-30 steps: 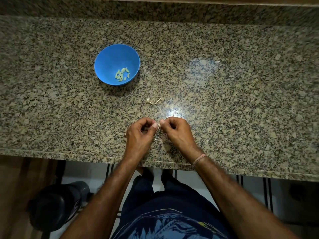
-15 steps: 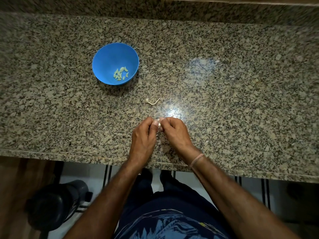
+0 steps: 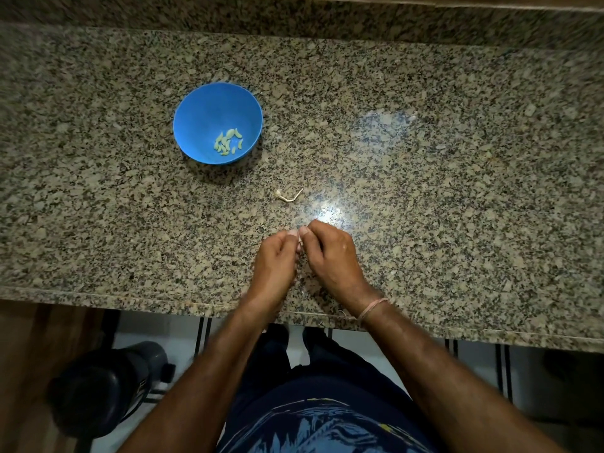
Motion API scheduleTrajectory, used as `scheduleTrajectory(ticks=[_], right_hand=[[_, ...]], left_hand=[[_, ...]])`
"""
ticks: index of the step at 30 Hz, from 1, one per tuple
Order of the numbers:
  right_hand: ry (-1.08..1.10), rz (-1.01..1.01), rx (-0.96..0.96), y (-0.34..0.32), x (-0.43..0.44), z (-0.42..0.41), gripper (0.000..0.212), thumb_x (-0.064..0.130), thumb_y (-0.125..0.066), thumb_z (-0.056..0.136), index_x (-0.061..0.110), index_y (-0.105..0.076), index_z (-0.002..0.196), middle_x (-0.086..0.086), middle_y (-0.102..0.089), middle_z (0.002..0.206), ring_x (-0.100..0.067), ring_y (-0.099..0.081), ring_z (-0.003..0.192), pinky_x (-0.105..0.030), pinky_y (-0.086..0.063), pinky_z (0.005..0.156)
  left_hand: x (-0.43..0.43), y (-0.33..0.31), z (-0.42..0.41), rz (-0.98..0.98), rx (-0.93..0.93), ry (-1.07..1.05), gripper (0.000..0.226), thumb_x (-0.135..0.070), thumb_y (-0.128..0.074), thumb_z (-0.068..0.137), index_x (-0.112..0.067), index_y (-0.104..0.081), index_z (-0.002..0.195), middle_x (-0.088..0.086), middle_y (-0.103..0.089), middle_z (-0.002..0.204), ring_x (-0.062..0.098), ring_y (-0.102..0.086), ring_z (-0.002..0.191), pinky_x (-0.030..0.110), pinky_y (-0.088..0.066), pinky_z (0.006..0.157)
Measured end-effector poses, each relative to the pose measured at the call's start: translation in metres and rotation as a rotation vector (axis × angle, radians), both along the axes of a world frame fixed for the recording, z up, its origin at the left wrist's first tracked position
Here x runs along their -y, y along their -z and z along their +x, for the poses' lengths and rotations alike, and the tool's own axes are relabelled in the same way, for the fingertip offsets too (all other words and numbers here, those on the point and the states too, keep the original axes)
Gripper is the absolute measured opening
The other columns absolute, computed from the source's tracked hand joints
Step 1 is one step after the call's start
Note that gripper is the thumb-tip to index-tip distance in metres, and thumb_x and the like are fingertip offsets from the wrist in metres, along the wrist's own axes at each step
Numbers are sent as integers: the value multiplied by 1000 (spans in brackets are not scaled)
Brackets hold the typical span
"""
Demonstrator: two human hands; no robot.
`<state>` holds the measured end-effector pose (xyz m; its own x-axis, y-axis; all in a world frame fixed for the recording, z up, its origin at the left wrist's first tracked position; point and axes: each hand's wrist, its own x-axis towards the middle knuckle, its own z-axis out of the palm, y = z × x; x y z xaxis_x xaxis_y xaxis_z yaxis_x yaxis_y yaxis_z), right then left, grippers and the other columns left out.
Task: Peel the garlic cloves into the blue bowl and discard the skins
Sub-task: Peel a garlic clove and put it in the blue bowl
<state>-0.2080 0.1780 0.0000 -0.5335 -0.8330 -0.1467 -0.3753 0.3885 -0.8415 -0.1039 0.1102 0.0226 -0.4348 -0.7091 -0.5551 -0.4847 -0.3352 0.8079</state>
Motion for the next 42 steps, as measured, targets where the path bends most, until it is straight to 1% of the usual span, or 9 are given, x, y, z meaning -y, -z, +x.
scheduleTrajectory(ticks=[3, 7, 11, 15, 22, 30, 36, 39, 42], right_hand=[[99, 141, 494, -5, -1, -1, 34, 35, -51, 109, 13, -59, 84, 6, -53, 66, -6, -46, 52, -19, -41, 49], [98, 80, 267, 4, -5, -5, 19, 29, -65, 103, 15, -72, 93, 6, -72, 83, 1, -65, 70, -13, -52, 65], [204, 35, 678, 1, -7, -6, 9, 16, -75, 95, 9, -74, 101, -7, -75, 90, -15, -70, 74, -23, -56, 64], [190, 64, 728, -3, -8, -11, 14, 16, -79, 91, 6, -76, 101, -10, -78, 93, -22, -75, 82, -31, -62, 74], [-118, 43, -246, 17, -14, 3, 10, 12, -70, 98, 12, -72, 88, 4, -64, 80, -10, -59, 70, -16, -47, 65], [-189, 37, -597, 19, -13, 13, 14, 10, -72, 95, 12, -64, 83, 4, -54, 75, -10, -43, 64, -22, -32, 58], [102, 144, 184, 11, -4, -6, 3, 13, -77, 93, 14, -79, 94, 4, -77, 86, -8, -73, 80, -20, -60, 77], [217, 87, 679, 0, -9, -16, 14, 4, -74, 93, 1, -76, 107, -13, -79, 98, -22, -77, 88, -34, -64, 84], [281, 85, 915, -8, -13, -10, 19, 0, -73, 92, -4, -72, 111, -21, -77, 101, -24, -74, 81, -35, -65, 81]], left_hand=[[0, 1, 0, -305, 113, 103, 29, -32, -43, 112, -24, -53, 85, -7, -48, 73, 3, -38, 59, 10, -34, 49], [6, 14, 2, -223, 155, 80, 28, -33, -45, 111, -21, -57, 89, -5, -51, 77, 6, -39, 62, 12, -35, 48], [3, 17, 2, -235, 175, 96, 27, -33, -46, 110, -18, -62, 96, -3, -59, 85, 6, -48, 67, 18, -38, 58], [3, 18, 5, -239, 139, 95, 29, -31, -46, 110, -20, -64, 91, -2, -64, 88, 7, -57, 76, 21, -43, 65], [2, 32, 9, -356, 257, 92, 9, -26, -58, 105, -18, -60, 106, -6, -64, 87, 10, -64, 77, 26, -54, 66], [-3, 34, 11, -366, 214, -21, 5, -26, -59, 104, -21, -59, 108, -9, -62, 86, 5, -59, 76, 26, -52, 68], [-4, 34, 16, -340, 159, 12, 6, -27, -61, 104, -23, -65, 102, -11, -65, 86, 4, -62, 79, 21, -48, 65], [-3, 36, 22, -231, 49, -51, 4, -26, -67, 100, -27, -71, 99, -7, -72, 90, 12, -68, 84, 27, -57, 71], [-3, 34, 28, -193, -18, -87, 6, -22, -71, 97, -28, -73, 99, -5, -74, 92, 16, -70, 85, 33, -59, 73]])
